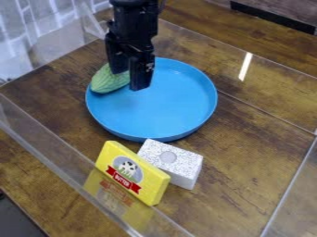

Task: Put the green object in the blue tray

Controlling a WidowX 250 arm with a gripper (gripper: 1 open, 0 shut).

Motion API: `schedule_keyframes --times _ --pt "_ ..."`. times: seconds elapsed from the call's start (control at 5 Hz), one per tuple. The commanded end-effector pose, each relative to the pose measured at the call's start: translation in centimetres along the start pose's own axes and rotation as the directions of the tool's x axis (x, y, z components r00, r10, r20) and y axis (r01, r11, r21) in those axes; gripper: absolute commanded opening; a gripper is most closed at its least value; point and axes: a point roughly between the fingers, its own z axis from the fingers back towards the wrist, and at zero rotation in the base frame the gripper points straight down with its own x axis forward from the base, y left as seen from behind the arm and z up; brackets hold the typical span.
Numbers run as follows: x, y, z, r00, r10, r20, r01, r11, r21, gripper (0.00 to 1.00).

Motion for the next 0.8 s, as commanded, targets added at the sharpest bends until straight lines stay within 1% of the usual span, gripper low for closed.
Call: schedule_keyframes --times 0.0,0.2,0.6 --pt "0.9 0.5 3.2 0.996 0.004 0.093 -0.008 0.999 0.043 1.0" --pt "0.8 0.4 2.8 0.996 0.013 0.093 -0.016 0.999 0.033 1.0" --pt "0.8 1.3 1.8 0.996 -0.024 0.089 0.021 0.999 0.042 1.0"
